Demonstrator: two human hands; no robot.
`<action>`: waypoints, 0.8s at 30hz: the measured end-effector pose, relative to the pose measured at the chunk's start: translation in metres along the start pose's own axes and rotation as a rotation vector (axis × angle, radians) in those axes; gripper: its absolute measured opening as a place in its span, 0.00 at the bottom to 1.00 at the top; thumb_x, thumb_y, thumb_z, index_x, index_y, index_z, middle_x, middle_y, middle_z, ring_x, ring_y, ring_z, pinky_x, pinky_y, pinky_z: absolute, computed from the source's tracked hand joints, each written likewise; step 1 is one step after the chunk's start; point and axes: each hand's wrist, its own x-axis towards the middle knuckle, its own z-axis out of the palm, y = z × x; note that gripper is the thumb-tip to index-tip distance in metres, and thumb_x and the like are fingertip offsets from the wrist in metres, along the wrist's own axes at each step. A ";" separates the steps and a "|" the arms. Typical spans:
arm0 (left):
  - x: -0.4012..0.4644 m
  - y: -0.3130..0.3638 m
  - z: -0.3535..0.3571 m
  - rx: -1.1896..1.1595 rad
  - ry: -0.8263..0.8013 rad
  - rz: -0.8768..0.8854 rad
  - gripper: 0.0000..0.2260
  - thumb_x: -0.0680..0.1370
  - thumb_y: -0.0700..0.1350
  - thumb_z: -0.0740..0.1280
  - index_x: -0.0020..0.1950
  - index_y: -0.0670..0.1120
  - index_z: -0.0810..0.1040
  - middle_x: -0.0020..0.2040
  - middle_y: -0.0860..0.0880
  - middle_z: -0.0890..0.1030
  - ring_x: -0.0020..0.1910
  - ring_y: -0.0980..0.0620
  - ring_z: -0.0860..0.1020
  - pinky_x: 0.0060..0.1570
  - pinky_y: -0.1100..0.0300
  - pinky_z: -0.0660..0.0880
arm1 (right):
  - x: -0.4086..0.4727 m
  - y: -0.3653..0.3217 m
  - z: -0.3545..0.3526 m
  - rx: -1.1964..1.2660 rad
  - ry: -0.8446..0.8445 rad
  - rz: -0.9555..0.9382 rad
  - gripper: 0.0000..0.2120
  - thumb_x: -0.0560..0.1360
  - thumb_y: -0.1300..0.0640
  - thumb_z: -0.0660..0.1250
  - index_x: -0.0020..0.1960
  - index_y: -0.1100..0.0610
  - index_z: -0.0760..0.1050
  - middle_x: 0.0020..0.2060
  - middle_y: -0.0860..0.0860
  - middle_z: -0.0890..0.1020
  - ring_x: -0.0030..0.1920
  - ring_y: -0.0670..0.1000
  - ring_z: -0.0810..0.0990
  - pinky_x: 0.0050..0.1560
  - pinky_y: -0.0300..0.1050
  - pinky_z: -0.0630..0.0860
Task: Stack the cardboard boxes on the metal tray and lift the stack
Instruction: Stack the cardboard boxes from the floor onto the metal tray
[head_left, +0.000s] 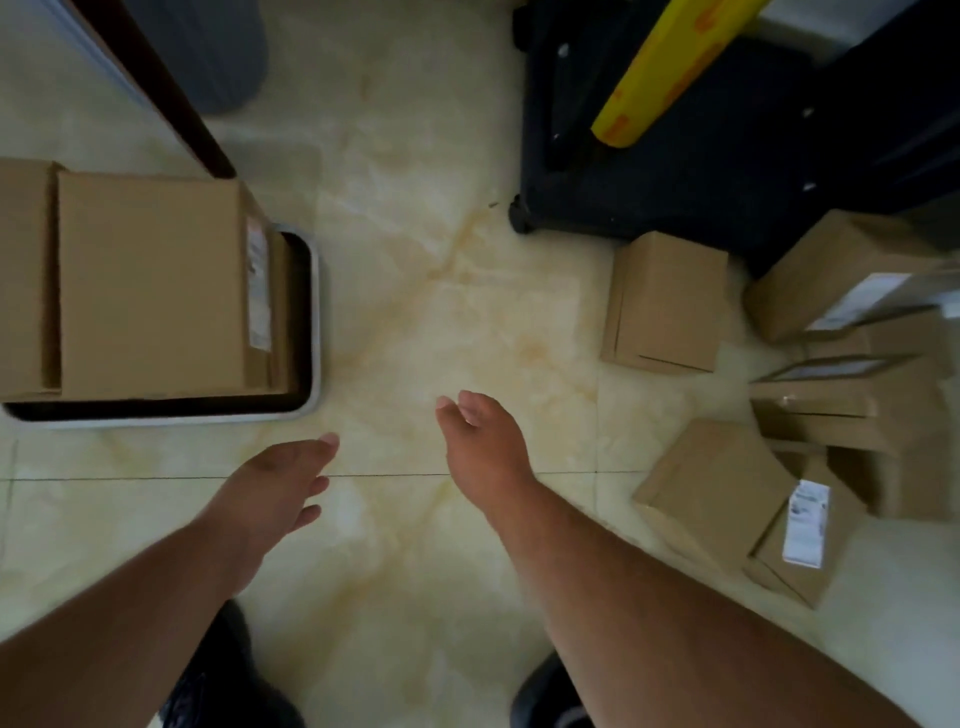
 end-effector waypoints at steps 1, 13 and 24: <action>-0.001 0.002 0.013 0.014 -0.006 -0.006 0.14 0.80 0.55 0.70 0.63 0.52 0.77 0.60 0.51 0.81 0.60 0.50 0.80 0.64 0.48 0.77 | 0.001 0.008 -0.013 0.011 0.013 0.006 0.27 0.83 0.43 0.63 0.78 0.55 0.69 0.74 0.49 0.75 0.73 0.48 0.74 0.74 0.45 0.67; -0.024 0.016 0.175 0.227 -0.110 -0.003 0.16 0.80 0.58 0.70 0.63 0.51 0.78 0.58 0.53 0.81 0.60 0.52 0.80 0.66 0.47 0.77 | 0.001 0.114 -0.161 0.183 0.193 0.184 0.28 0.82 0.43 0.64 0.78 0.55 0.69 0.74 0.51 0.75 0.73 0.49 0.74 0.64 0.38 0.65; -0.034 -0.005 0.310 0.502 -0.211 0.026 0.35 0.74 0.67 0.69 0.77 0.52 0.71 0.72 0.51 0.76 0.70 0.48 0.75 0.72 0.44 0.71 | 0.002 0.219 -0.260 0.229 0.345 0.368 0.27 0.82 0.45 0.65 0.76 0.58 0.71 0.71 0.54 0.78 0.70 0.53 0.77 0.65 0.43 0.70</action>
